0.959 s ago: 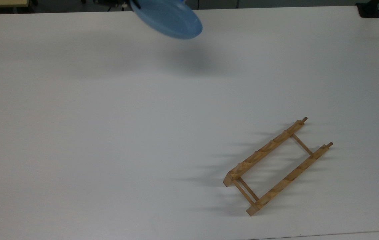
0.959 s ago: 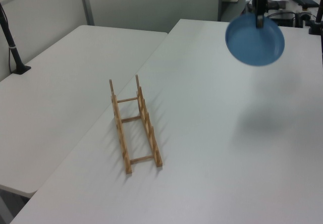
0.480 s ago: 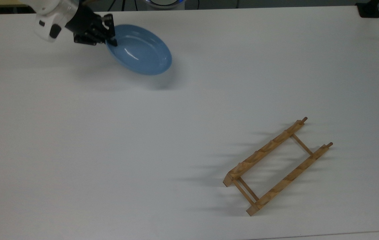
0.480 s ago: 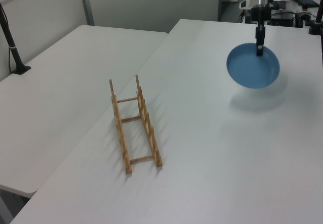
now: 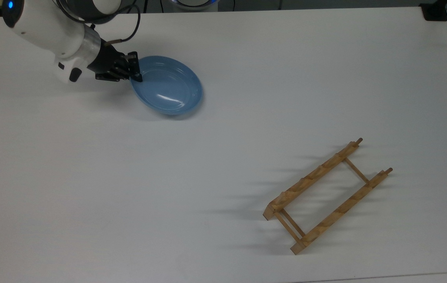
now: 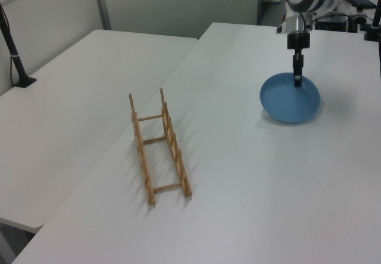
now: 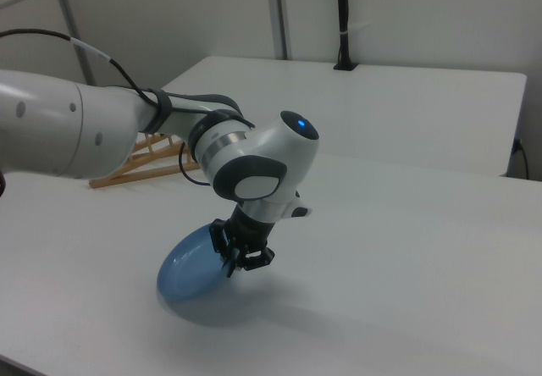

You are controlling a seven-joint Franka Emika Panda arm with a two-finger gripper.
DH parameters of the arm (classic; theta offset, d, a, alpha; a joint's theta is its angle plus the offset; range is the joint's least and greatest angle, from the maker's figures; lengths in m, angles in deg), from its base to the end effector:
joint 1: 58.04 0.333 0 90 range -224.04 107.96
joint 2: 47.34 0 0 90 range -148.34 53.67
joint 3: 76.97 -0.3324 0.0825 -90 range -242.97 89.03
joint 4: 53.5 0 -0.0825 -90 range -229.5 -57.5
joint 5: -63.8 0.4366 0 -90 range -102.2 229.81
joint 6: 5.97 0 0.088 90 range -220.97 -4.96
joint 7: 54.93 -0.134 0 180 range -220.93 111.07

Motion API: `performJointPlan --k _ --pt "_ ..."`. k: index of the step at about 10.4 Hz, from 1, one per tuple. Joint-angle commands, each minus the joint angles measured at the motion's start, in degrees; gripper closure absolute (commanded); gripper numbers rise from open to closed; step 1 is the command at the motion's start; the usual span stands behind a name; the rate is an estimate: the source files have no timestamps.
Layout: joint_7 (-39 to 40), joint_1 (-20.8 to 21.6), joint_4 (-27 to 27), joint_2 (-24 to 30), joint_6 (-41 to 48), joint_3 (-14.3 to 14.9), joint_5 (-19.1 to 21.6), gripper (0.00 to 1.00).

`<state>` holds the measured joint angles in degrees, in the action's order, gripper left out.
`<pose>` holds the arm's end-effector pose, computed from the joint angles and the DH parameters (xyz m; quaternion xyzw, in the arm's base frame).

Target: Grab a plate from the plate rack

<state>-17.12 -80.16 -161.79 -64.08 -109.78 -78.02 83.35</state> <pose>0.5886 -0.1879 0.2931 -0.9681 -0.0716 0.0808 0.2262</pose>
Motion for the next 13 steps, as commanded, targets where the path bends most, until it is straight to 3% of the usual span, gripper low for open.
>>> performJointPlan --k 1,2,3,6,8,13 --pt "-0.3 1.0 -0.5 -0.7 -2.1 0.3 0.9 1.0" --pt "-0.4 1.0 -0.4 -0.8 -2.1 0.3 0.9 0.44" --pt "-1.1 1.0 -0.3 -0.7 -2.3 0.3 0.9 0.0" --pt "-3.1 0.9 0.7 0.1 -1.8 0.3 0.9 0.0" --pt "-8.3 1.2 3.5 2.9 0.8 -0.2 0.9 0.0" --pt "-33.7 8.6 11.8 14.4 7.0 -0.1 0.1 0.0"
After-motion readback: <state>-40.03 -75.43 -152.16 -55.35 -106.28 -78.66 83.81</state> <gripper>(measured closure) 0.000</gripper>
